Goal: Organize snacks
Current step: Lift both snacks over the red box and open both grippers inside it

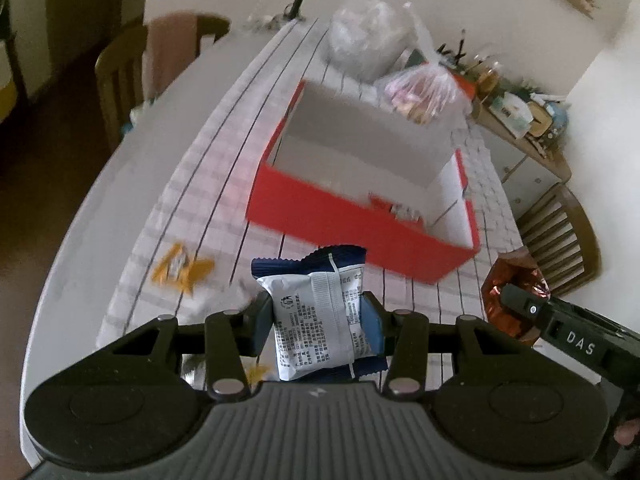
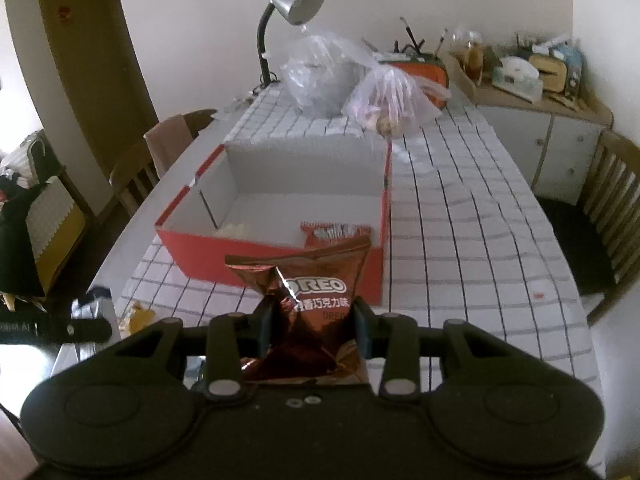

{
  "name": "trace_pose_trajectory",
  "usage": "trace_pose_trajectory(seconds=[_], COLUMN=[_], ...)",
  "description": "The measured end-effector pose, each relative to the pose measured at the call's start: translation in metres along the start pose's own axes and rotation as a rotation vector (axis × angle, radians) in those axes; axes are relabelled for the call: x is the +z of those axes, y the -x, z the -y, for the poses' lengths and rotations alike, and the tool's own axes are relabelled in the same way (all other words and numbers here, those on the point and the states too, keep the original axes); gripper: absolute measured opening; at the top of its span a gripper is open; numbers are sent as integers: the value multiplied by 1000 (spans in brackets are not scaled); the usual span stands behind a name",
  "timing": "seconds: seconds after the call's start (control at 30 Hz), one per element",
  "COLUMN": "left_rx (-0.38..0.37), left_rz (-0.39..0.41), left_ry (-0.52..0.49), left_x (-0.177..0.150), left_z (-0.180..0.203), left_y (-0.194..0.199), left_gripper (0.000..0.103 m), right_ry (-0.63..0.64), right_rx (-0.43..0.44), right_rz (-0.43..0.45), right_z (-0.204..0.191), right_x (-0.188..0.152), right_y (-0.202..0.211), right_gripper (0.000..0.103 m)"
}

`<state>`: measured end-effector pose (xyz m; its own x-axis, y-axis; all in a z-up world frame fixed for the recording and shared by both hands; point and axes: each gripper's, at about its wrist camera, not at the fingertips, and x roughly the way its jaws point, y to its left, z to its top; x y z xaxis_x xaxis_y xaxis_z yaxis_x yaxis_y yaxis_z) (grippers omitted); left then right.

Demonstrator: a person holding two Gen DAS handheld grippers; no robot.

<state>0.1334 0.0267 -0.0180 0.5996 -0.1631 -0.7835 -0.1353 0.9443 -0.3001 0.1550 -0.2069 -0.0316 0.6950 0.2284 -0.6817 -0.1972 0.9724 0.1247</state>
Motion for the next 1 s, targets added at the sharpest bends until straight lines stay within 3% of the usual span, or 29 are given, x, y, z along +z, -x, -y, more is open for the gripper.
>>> trace_pose_trajectory(seconds=[0.57,1.0], left_rx=[25,73], left_rz=[139,83], left_ry=[-176,-263], left_x=[89,118], left_z=[30,43], left_y=[-31,-103], left_gripper=[46,46], right_ry=[83,94], right_rx=[-24,-46], right_rz=[61,-14], right_z=[-4,-1], right_x=[66,83], right_y=[-44,-123], right_gripper=[38,38])
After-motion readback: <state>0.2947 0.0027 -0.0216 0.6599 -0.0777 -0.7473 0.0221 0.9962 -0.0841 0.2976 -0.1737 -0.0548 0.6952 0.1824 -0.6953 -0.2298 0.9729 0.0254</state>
